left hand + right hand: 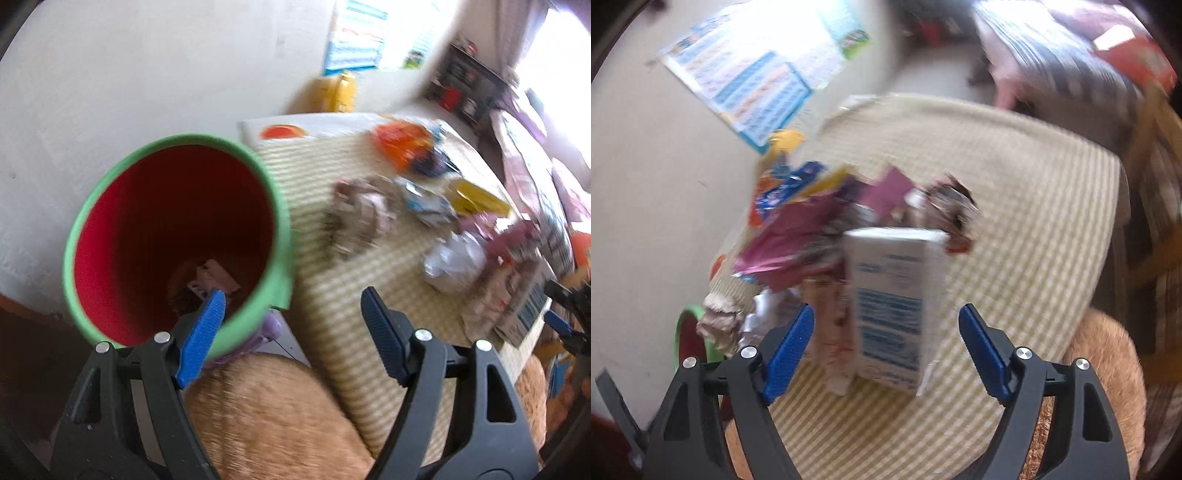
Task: Collect trash
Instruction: 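Grasp the white milk carton with the right gripper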
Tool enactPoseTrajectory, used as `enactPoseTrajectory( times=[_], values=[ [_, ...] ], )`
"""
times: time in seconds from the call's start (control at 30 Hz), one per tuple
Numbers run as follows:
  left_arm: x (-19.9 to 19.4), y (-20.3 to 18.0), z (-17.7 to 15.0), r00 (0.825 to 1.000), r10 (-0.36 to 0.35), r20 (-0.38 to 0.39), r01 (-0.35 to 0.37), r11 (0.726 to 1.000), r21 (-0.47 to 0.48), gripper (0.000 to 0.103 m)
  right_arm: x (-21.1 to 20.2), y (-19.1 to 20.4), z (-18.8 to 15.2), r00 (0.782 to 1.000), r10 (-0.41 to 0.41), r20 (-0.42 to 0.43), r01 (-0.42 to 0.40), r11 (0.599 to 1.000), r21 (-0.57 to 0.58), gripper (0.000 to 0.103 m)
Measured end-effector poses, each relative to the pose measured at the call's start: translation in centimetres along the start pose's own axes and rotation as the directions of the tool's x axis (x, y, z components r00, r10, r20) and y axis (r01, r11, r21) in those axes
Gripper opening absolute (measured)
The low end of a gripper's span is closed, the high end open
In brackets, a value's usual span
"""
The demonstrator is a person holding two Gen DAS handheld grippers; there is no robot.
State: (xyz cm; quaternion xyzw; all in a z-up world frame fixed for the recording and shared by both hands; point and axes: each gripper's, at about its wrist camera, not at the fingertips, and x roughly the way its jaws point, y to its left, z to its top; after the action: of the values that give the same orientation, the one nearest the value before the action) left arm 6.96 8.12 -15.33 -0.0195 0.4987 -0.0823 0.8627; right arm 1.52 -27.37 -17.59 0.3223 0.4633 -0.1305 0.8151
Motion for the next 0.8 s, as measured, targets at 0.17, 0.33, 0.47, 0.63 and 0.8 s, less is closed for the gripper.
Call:
enactPoseTrajectory(
  times=[0.17,0.33,0.47,0.63,0.8],
  values=[
    [-0.1,-3.4,-0.4,1.0,-0.022,-0.017,0.023,0.997,0.077,0.075,2.4,0.8,0.2,1.0,-0.008,-0.023,0.007,0.999,-0.045,0.081],
    [-0.3,-5.2,-0.5,1.0,-0.026,-0.017,0.027,0.992,0.12,0.076,3.9,0.8,0.4,0.999,-0.003,-0.049,-0.002,0.996,-0.089,0.064],
    [0.3,-5.2,0.1,1.0,-0.011,-0.004,0.011,0.993,0.117,0.076,2.8,0.6,0.0,0.995,0.068,-0.068,-0.076,0.99,-0.12,0.059],
    [2.3,-4.7,2.3,1.0,0.021,-0.008,-0.021,0.997,0.073,0.076,0.1,0.9,-1.4,0.985,0.147,-0.085,-0.16,0.971,-0.178,0.059],
    [4.9,-5.6,4.6,0.999,0.049,-0.009,-0.048,0.991,0.122,0.076,-1.8,1.0,-3.8,0.973,0.184,-0.141,-0.212,0.951,-0.225,0.059]
  ],
)
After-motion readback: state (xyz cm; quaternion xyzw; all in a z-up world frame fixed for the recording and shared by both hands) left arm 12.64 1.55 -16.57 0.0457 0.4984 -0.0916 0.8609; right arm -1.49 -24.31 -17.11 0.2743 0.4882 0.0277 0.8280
